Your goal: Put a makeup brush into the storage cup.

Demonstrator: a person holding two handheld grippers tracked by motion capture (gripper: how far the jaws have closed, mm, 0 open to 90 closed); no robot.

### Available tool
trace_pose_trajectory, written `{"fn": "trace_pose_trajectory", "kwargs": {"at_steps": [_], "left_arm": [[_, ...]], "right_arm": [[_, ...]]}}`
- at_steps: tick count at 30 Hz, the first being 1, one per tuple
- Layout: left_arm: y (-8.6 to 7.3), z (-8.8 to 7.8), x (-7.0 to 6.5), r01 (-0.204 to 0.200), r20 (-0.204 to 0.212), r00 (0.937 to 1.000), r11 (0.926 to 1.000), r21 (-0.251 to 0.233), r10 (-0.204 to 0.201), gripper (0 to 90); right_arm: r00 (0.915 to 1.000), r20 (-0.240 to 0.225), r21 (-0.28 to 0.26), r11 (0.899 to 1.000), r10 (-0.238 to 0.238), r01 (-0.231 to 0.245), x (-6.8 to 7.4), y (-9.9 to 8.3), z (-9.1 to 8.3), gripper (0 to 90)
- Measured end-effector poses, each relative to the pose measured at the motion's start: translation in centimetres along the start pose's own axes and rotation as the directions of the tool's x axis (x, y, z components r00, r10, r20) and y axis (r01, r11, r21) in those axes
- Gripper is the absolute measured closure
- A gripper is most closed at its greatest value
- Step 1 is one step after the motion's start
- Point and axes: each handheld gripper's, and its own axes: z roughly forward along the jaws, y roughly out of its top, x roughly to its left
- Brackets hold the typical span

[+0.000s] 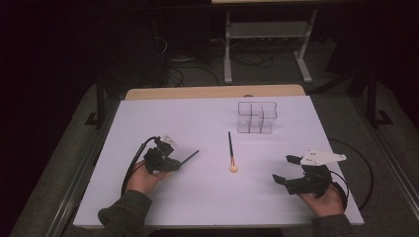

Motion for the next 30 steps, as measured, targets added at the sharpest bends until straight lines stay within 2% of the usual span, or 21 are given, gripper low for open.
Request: {"fn": "trace_pose_trajectory", "kwargs": {"at_steps": [2, 4, 8, 9, 12, 13, 16, 17, 19, 20, 21, 25, 26, 27, 30], "left_arm": [[-0.1, -0.1, -0.1, 0.012, 0.005, 0.9999, 0.9997, -0.022, -0.012, 83.3], [-0.1, -0.5, 0.0, -0.005, 0.013, 0.9999, 0.9999, -0.013, 0.005, 83.3], [0.0, -1.0, -0.2, -0.015, 0.027, 0.9995, 0.9994, -0.031, 0.015, 83.3], [0.1, -1.2, -0.2, -0.030, 0.030, 0.9991, 0.9990, -0.033, 0.031, 83.3], [0.3, -1.6, -0.5, -0.022, 0.045, 0.9987, 0.9981, -0.057, 0.025, 83.3], [0.5, -2.0, -0.5, -0.041, 0.049, 0.9979, 0.9977, -0.053, 0.044, 83.3], [0.6, -2.3, -0.6, -0.052, 0.054, 0.9971, 0.9972, -0.055, 0.054, 83.3], [0.7, -2.2, -0.8, -0.028, 0.057, 0.9979, 0.9963, -0.081, 0.033, 83.3], [0.8, -2.6, -0.7, -0.060, 0.064, 0.9959, 0.9963, -0.061, 0.064, 83.3], [0.8, -2.7, -0.8, -0.062, 0.063, 0.9958, 0.9959, -0.066, 0.066, 83.3], [0.8, -2.6, -1.0, -0.041, 0.067, 0.9966, 0.9958, -0.082, 0.047, 83.3], [1.0, -3.2, -0.9, -0.085, 0.078, 0.9929, 0.9941, -0.068, 0.090, 83.3], [1.1, -3.3, -1.1, -0.071, 0.084, 0.9935, 0.9942, -0.081, 0.078, 83.3], [1.2, -3.4, -1.0, -0.090, 0.085, 0.9917, 0.9933, -0.073, 0.096, 83.3], [1.4, -3.7, -1.3, -0.082, 0.090, 0.9918, 0.9921, -0.095, 0.090, 83.3]], "right_arm": [[1.0000, -0.004, 0.003, 1.000, -0.007, 0.007, 0.1, 0.3, 0.0, 15.9], [0.9999, -0.012, -0.001, 1.000, -0.008, 0.008, 0.2, 0.6, 0.0, 16.3], [0.9995, -0.024, 0.002, 1.000, -0.023, 0.023, 0.3, 1.3, 0.0, 16.3], [0.9992, -0.026, 0.000, 1.000, -0.031, 0.031, 0.4, 1.7, 0.0, 16.3], [0.9990, -0.035, 0.000, 1.000, -0.029, 0.029, 0.4, 2.0, 0.0, 16.4], [0.9985, -0.041, 0.004, 0.999, -0.036, 0.036, 0.3, 2.4, 0.0, 16.4], [0.9981, -0.045, 0.008, 0.999, -0.043, 0.043, 0.3, 2.8, -0.1, 16.3], [0.9979, -0.047, 0.010, 0.999, -0.045, 0.046, 0.2, 3.0, -0.2, 16.3], [0.9976, -0.054, 0.004, 0.999, -0.042, 0.042, 0.2, 3.5, -0.5, 16.3], [0.9972, -0.057, 0.009, 0.999, -0.049, 0.050, 0.1, 4.1, -0.7, 16.3], [0.9972, -0.057, 0.009, 0.999, -0.049, 0.050, 0.1, 4.1, -0.7, 16.3], [0.9960, -0.060, 0.002, 0.998, -0.067, 0.067, 0.0, 5.1, -1.2, 16.3], [0.9956, -0.061, 0.005, 0.997, -0.070, 0.071, 0.0, 5.4, -1.3, 16.3], [0.9954, -0.064, 0.004, 0.997, -0.071, 0.071, 0.0, 5.6, -1.4, 16.3], [0.9946, -0.073, -0.007, 0.997, -0.074, 0.074, -0.1, 6.5, -1.6, 16.3]]}}
